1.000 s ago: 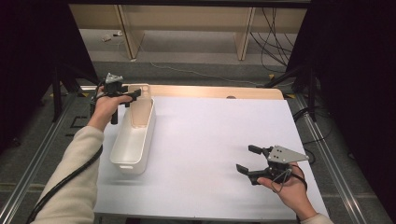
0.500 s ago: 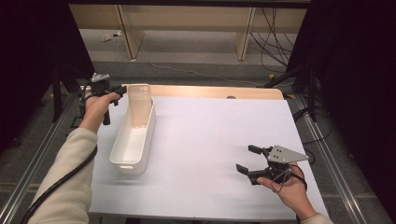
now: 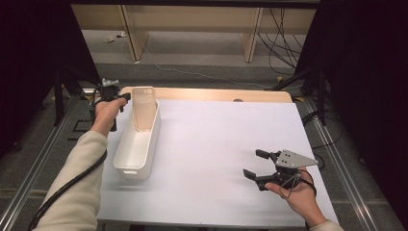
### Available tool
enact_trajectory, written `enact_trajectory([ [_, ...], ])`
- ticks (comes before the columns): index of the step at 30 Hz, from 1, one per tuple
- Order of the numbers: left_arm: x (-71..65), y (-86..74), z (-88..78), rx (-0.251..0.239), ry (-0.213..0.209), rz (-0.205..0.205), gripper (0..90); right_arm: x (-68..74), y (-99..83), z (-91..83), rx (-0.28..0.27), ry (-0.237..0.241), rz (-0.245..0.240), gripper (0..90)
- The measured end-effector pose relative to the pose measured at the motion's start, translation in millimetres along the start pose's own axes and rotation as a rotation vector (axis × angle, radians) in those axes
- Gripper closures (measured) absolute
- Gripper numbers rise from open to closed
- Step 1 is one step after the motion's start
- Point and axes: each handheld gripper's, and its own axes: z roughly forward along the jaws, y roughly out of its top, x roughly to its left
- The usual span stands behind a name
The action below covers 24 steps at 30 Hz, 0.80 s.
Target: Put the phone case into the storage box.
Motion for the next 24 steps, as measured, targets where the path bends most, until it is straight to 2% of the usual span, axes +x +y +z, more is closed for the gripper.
enact_trajectory([
  [2,-1.6,0.7,1.8,0.0,-0.003,0.011,89.6,0.0,-0.1,-0.5,0.0,0.001,0.003,17.1],
  [3,-2.3,1.0,3.0,-0.002,-0.004,0.015,89.6,-0.3,-0.8,1.1,-0.02,0.014,0.004,17.1],
  [9,-5.2,1.4,6.0,0.002,-0.012,0.03,89.3,-0.1,-1.0,1.4,-0.033,0.006,0.004,17.1],
  [11,-4.9,0.7,5.8,0.002,-0.017,0.038,89.1,-0.2,-0.6,-0.4,-0.01,0.002,0.003,17.1],
  [13,-5.0,-0.1,4.2,0.0,-0.016,0.032,88.7,-0.3,-0.9,0.8,-0.02,0.014,0.004,17.1],
  [14,-3.8,0.1,3.4,-0.002,-0.022,0.046,88.4,-0.2,-0.8,0.8,-0.021,0.014,0.003,17.1],
  [20,-2.9,0.3,-3.8,-0.02,-0.018,0.028,84.1,-0.4,-0.7,1.2,-0.024,0.008,-0.002,17.1],
  [22,-2.4,0.5,-7.8,-0.023,-0.017,0.023,80.2,-0.2,-0.5,1.2,-0.025,0.003,-0.004,17.0],
  [23,-2.2,0.2,-13.1,-0.023,-0.036,0.018,72.6,-0.2,-0.3,1.1,-0.028,0.007,-0.002,17.1],
  [24,-3.1,-0.5,-15.7,-0.027,-0.039,0.008,68.6,-0.1,-0.2,0.8,-0.026,0.003,-0.003,17.1],
])
